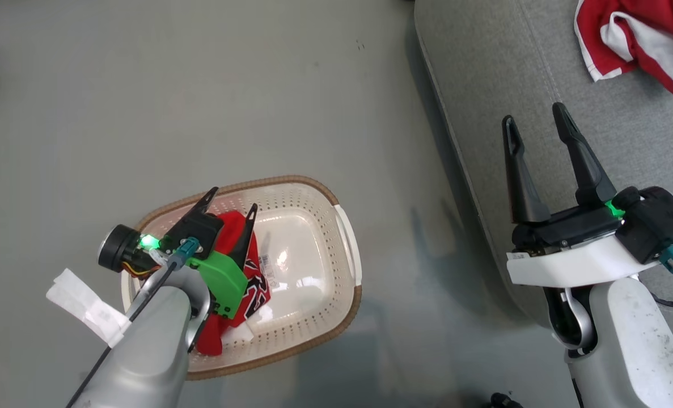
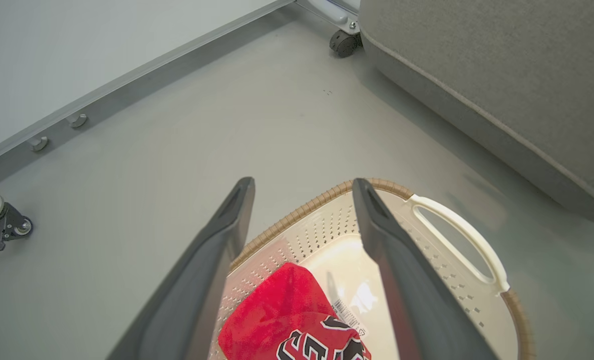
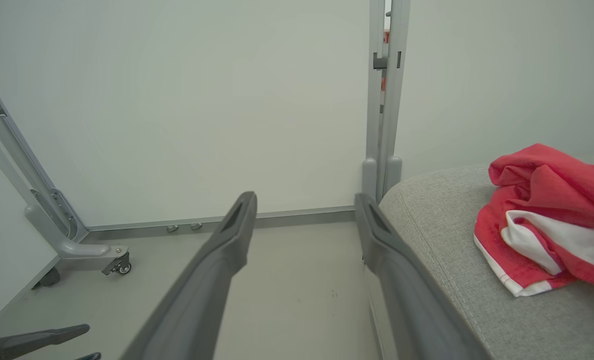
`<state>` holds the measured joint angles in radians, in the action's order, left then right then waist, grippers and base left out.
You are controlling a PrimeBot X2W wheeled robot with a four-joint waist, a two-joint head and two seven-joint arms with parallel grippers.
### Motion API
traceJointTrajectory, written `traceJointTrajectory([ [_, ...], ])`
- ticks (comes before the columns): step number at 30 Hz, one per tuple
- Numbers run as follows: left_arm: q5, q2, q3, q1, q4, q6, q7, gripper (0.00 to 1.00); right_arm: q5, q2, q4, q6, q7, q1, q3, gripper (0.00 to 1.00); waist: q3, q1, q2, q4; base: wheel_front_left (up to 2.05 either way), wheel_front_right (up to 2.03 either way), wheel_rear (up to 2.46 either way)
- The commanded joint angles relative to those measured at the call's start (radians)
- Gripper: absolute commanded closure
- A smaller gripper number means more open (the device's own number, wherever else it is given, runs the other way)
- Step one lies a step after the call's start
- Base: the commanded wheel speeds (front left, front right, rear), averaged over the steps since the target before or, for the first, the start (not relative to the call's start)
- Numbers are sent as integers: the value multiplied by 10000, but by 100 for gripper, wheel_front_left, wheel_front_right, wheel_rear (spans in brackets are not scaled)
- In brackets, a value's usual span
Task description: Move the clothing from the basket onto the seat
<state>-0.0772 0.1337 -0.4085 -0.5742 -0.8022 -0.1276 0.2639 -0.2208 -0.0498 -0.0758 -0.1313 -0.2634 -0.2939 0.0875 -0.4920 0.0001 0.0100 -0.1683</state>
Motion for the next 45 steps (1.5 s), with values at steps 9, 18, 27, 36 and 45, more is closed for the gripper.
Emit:
traceJointTrajectory([
  [9, 123, 404, -661, -1246, -2008, -36, 7, 0, -221, -12, -295, 10, -21, -719, 114, 0, -2118, -1, -100, -892, 0, 0, 0],
  [18, 271, 512, -1280, -2028, -3820, -34, 8, 0, -355, -13, -499, 10, -21, -943, 129, 0, -2912, -1, -100, -1171, 0, 0, 0],
  [27, 447, 693, -1691, -2636, -4657, 10, -394, 0, -428, -13, -787, 10, -21, -1018, 2, 0, -3665, -1, -100, -1299, 0, 0, 0],
  [36, 533, 816, -1950, -3002, -4843, 222, -1649, 0, -449, -13, -995, 10, -21, -979, -85, 0, -4127, -1, -100, -1337, 0, 0, 0],
  [45, 651, 791, -2346, -3383, -4867, 232, -2745, 0, -369, -15, -1217, 10, -21, -1030, -156, 0, -4477, -1, -100, -1344, 0, 0, 0],
])
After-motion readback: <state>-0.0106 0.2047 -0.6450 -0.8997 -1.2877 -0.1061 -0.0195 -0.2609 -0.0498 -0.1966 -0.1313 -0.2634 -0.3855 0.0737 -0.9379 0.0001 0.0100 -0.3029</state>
